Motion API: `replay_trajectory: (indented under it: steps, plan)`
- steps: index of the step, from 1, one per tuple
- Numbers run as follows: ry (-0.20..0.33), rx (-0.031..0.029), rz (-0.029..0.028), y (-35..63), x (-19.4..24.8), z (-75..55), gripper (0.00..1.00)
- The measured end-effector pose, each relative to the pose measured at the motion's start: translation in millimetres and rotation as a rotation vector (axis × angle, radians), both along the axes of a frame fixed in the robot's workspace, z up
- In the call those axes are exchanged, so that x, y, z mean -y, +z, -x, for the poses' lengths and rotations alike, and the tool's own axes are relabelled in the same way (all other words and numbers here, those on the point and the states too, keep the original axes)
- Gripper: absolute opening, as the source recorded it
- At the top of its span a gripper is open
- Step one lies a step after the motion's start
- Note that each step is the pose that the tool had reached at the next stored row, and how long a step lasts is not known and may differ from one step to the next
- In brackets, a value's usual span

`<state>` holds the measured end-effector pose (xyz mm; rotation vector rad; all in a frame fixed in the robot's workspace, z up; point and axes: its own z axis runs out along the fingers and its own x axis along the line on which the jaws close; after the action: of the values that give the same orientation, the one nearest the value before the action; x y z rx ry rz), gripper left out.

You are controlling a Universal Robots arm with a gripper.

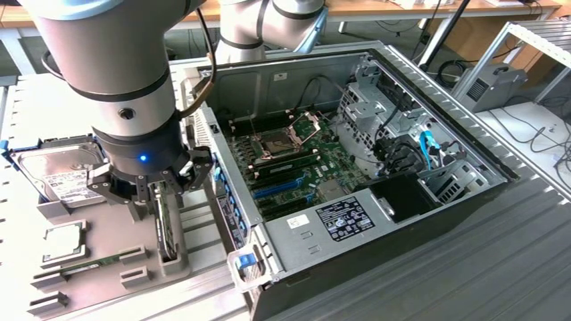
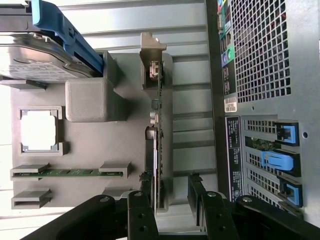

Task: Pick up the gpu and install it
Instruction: 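Pick up the gpu and move the gpu toward the slot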

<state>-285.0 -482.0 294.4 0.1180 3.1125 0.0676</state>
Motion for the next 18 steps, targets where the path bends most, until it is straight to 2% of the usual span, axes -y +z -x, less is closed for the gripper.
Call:
replay_trajectory:
  steps: [18]
  plan:
    - [0.000, 0.0000, 0.0000, -4.2, 0.0, 0.3, 0.42]
